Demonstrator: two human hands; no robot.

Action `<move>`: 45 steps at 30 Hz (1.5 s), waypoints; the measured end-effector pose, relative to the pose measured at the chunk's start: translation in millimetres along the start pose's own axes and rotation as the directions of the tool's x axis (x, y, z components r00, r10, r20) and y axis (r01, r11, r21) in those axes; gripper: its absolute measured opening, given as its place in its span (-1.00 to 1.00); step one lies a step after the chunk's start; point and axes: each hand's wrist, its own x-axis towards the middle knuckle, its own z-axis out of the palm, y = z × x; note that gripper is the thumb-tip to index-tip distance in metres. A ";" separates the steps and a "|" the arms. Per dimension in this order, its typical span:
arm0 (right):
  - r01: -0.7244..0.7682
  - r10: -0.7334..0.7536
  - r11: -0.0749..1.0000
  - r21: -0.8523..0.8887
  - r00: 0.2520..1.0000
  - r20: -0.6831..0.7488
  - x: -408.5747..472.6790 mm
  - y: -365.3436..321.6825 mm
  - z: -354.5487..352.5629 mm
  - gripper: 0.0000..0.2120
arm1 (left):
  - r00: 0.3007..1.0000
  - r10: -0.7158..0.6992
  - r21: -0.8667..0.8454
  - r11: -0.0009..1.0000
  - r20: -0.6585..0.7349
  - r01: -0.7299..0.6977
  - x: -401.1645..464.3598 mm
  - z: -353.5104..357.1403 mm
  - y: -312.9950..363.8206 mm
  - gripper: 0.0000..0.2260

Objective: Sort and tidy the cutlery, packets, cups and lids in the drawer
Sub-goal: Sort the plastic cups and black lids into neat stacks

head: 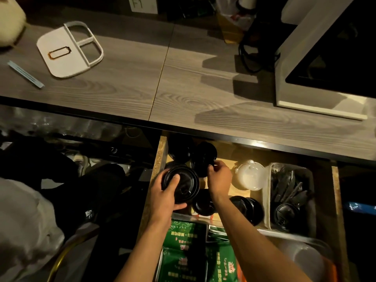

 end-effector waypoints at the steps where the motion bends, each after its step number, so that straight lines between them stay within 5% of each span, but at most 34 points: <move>1: 0.003 -0.001 0.999 0.053 0.999 -0.047 -7.4 -3.8 -8.0 -0.73 | 1.000 0.004 -0.001 1.000 0.001 -0.004 -0.8 0.4 1.1 -0.65; 9: 0.179 -0.113 0.857 0.484 0.980 -0.161 -81.1 -45.2 -87.5 -0.85 | 1.000 -0.009 0.019 1.000 0.022 0.009 -28.5 12.3 22.5 -0.68; 13: 0.154 -0.116 0.885 0.439 0.987 -0.114 -101.4 -43.8 -96.9 -0.85 | 0.996 -0.002 -0.006 1.000 0.093 0.002 -52.8 20.8 33.2 -0.87; 23: 0.220 -0.173 0.939 0.265 0.967 -0.187 -142.4 -63.4 -119.1 -0.88 | 0.955 0.047 0.001 0.999 0.293 -0.050 -121.5 31.0 57.5 -0.78; 29: 0.324 -0.298 0.928 0.183 0.942 -0.157 -159.9 -63.3 -130.2 -0.77 | 0.892 0.105 0.072 0.986 0.440 -0.152 -150.7 23.9 61.9 -0.90; 37: 0.022 -0.071 0.904 0.428 0.993 0.098 -159.4 -52.8 -139.1 -0.74 | 0.926 0.052 0.110 0.989 0.375 -0.100 -153.7 23.7 53.4 -0.76; 45: -0.029 0.002 0.897 0.440 0.998 0.061 -120.0 -27.2 -142.0 -0.84 | 0.881 -0.009 0.187 0.978 0.474 -0.091 -128.4 55.7 37.3 -0.75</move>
